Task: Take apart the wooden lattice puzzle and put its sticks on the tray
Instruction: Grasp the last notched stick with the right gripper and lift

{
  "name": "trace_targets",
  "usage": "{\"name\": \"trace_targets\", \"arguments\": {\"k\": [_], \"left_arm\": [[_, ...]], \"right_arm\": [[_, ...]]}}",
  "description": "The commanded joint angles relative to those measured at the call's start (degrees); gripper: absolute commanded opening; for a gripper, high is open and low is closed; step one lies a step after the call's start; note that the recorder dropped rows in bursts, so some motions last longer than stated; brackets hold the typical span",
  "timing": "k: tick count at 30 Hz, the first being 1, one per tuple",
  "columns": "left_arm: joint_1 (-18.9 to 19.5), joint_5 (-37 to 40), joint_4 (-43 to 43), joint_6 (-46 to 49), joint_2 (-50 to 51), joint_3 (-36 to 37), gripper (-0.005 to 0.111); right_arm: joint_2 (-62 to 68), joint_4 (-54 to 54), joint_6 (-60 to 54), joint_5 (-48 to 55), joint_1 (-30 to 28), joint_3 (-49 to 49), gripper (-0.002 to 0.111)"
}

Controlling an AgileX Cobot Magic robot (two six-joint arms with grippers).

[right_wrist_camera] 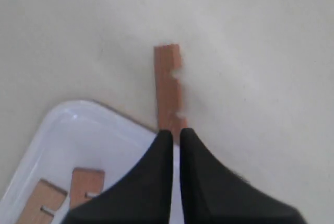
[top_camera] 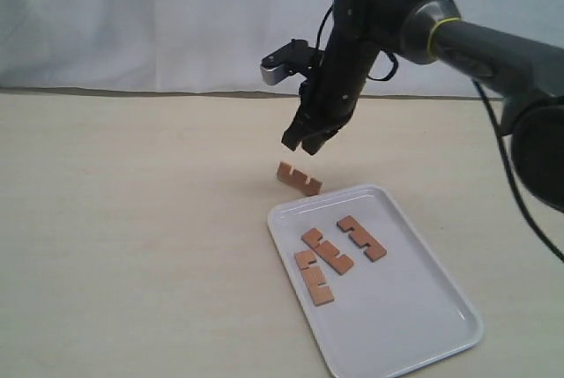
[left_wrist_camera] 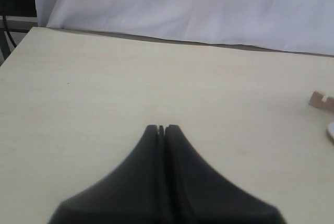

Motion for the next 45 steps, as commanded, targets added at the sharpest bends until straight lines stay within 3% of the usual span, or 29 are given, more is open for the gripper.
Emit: {"name": "trace_targets", "arguments": {"k": [1, 6, 10, 24, 29, 33, 38, 45], "left_arm": [[0.08, -0.68, 0.11, -0.20, -0.09, 0.17, 0.000], [0.08, -0.68, 0.11, -0.20, -0.09, 0.17, 0.000], [0.08, -0.68, 0.11, -0.20, -0.09, 0.17, 0.000], [0.08, -0.68, 0.01, -0.20, -0.09, 0.17, 0.000], [0.08, -0.68, 0.01, -0.20, -0.09, 0.17, 0.000], [0.08, -0.68, 0.01, -0.20, -0.09, 0.17, 0.000], [0.08, -0.68, 0.01, -0.20, -0.09, 0.17, 0.000], [0.08, -0.68, 0.01, -0.20, -0.09, 0.17, 0.000]], "right_arm": [[-9.56, 0.25, 1.21, -3.57, -1.98, 13.37, 0.005], [-21.30, 0.90, 0.17, -20.26, -3.18, 30.30, 0.005], [-24.62, 4.43, -1.61, -24.97, -3.18, 36.98, 0.005], [-22.01, 7.70, -3.14, -30.86, -2.94, 37.64, 0.005], [-19.85, 3.43, -3.20, -35.80, 0.03, 37.64, 0.008], [-16.69, -0.04, 0.01, -35.44, 2.27, 33.73, 0.023], [-9.37, -0.62, 3.67, -25.97, 2.90, 23.93, 0.047], [-0.74, -0.62, 3.91, -17.97, 2.90, 12.57, 0.051]]}}
